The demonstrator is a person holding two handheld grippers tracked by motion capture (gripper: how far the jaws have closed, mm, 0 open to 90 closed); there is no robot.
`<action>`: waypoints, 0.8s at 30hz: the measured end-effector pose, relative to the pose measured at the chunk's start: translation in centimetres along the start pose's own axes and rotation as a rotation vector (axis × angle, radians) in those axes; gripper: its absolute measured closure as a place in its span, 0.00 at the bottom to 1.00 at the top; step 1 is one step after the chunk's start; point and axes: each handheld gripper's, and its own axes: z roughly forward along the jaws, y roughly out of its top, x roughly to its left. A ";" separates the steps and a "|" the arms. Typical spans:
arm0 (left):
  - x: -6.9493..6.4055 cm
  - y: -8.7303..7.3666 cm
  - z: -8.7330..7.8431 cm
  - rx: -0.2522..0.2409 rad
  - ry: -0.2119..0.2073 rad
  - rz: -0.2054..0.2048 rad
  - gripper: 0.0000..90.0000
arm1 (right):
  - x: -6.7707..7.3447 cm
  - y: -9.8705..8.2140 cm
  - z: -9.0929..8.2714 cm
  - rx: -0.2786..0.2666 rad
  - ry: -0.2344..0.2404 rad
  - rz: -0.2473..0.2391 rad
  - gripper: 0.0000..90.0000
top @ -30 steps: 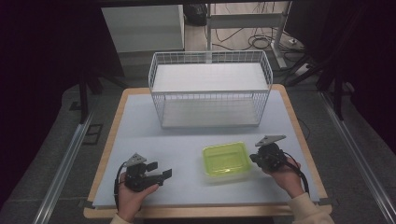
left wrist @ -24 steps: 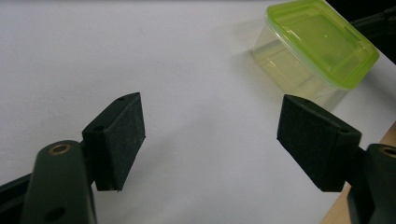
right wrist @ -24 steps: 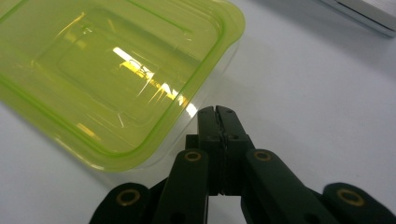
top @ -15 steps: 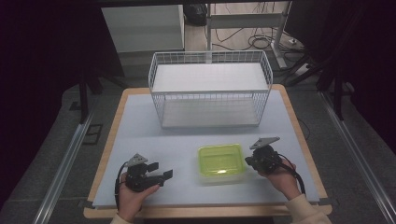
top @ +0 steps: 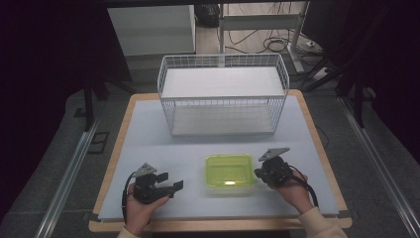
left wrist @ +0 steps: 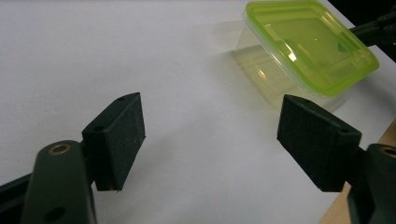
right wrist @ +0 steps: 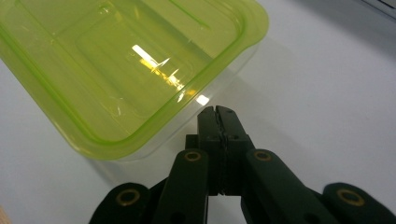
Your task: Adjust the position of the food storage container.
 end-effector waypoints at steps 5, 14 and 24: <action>0.0 0.0 0.0 0.001 -0.001 0.000 0.25 | 0.6 0.3 0.7 0.000 -0.002 -0.010 1.00; 0.0 0.0 0.0 -0.001 -0.001 0.000 0.25 | 0.8 0.6 1.8 0.017 -0.002 -0.010 1.00; -0.1 0.0 0.0 -0.001 0.000 0.001 0.25 | 0.6 0.8 2.3 0.007 0.004 0.013 1.00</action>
